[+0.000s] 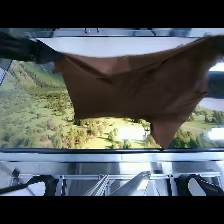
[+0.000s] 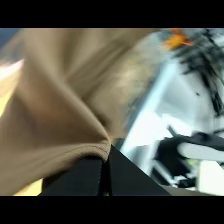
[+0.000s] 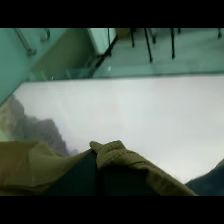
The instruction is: Fold the shirts.
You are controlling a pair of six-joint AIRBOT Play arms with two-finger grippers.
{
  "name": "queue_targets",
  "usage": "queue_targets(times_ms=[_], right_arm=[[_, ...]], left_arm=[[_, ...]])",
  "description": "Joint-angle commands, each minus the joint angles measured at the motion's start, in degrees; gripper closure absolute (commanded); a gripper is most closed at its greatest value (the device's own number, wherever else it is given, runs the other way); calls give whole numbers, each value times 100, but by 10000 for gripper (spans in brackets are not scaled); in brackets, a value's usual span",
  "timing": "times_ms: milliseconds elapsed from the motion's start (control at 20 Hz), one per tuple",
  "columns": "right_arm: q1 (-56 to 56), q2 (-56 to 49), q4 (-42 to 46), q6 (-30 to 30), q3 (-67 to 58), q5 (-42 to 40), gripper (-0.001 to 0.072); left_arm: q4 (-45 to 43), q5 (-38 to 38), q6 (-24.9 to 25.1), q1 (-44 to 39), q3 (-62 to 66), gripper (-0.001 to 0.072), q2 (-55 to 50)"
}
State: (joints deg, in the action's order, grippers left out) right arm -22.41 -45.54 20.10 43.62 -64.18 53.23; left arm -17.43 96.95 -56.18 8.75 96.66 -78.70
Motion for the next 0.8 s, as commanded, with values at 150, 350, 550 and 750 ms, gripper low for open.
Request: queue_targets(times_ms=[150,350,550,750], right_arm=[[-1475,3018,179,431,-289,-1523,689],[-1836,2754,153,968,-702,-570,690],[-1808,1554,-411,1316,-341,1099,689],[-1060,83,-632,640,807,981,688]], left_arm=[[2601,538,131,2149,236,681,2940],[2459,789,-476,4522,874,680,3038],[2044,894,-457,4188,192,680,2269],[-358,809,-20,2199,-704,679,761]])
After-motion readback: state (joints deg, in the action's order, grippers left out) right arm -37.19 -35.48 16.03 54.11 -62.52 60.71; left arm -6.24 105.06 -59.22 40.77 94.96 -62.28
